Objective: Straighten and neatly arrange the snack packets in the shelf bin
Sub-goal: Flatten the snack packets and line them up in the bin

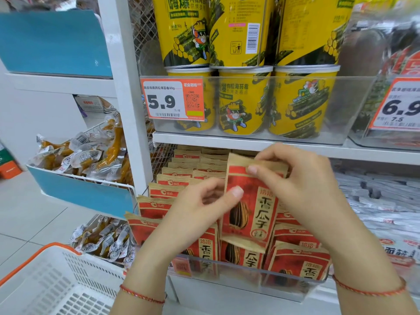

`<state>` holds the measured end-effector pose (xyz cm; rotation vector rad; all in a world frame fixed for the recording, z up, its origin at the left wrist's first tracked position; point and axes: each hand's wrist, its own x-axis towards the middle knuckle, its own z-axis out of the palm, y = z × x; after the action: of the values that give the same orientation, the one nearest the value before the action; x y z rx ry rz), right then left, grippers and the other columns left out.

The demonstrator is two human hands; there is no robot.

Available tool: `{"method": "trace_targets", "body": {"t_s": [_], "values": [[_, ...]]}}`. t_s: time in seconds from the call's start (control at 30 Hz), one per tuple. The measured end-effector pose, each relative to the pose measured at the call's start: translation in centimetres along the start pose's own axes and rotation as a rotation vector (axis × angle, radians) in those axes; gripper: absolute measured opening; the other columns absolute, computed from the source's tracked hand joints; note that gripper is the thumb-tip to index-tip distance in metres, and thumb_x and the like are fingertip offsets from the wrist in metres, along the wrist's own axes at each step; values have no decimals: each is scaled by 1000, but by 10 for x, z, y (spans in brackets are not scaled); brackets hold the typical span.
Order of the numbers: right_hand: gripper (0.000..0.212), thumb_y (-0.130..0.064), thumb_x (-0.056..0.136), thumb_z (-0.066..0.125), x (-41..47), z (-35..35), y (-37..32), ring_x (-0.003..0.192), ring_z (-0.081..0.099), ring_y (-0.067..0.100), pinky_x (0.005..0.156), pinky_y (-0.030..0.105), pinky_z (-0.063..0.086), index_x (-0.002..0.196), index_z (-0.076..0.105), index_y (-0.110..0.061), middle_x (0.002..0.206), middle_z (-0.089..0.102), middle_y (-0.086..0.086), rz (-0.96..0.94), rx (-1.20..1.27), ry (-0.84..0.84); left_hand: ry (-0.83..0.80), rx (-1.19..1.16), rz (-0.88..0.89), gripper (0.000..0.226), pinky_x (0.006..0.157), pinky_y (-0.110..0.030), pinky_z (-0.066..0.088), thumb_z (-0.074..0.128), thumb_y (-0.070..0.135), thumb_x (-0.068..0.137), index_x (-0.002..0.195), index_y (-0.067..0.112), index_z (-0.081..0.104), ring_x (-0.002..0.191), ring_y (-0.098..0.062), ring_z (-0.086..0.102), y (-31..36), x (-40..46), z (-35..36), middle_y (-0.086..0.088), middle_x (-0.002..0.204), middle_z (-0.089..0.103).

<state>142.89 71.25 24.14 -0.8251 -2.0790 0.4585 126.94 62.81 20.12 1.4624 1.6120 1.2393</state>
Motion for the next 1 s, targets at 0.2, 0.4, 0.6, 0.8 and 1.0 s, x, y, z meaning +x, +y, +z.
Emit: {"method": "trace_targets", "body": {"t_s": [0.2, 0.4, 0.6, 0.8, 1.0], "values": [[9, -29, 80, 74, -3, 0, -11, 72, 67, 5, 64, 22, 52, 86, 67, -28, 78, 70, -12, 65, 406, 234, 69, -109, 48, 32, 91, -31, 53, 69, 41, 85, 111, 23, 67, 103, -10, 68, 1, 3, 3, 8, 108, 74], [7, -24, 88, 63, 2, 4, -10, 68, 69, 10, 59, 21, 54, 86, 69, -23, 78, 74, -3, 225, 743, 98, 184, -423, 40, 39, 73, -23, 58, 58, 35, 81, 114, 15, 65, 91, -15, 73, 6, 0, -3, -1, 100, 76], [12, -16, 90, 60, 1, 21, -10, 61, 67, 5, 54, 19, 52, 86, 71, -19, 71, 73, -4, 285, 790, -63, 232, -444, 8, 43, 69, -29, 59, 61, 39, 79, 114, 13, 66, 86, -22, 74, 6, -3, -11, -6, 97, 77], [15, -19, 92, 58, 2, 25, -10, 60, 65, 14, 54, 23, 51, 88, 73, -18, 72, 74, 3, 340, 829, -98, 250, -477, -1, 37, 69, -28, 59, 57, 37, 86, 112, 13, 68, 85, -24, 74, 7, -4, -14, -9, 97, 76], [14, -22, 86, 64, 1, 24, -15, 62, 66, 13, 56, 23, 52, 92, 73, -13, 77, 75, 4, 320, 844, -114, 229, -524, -21, 41, 69, -28, 58, 52, 41, 87, 114, 15, 70, 89, -21, 73, 7, -4, -15, -8, 102, 76]]}}
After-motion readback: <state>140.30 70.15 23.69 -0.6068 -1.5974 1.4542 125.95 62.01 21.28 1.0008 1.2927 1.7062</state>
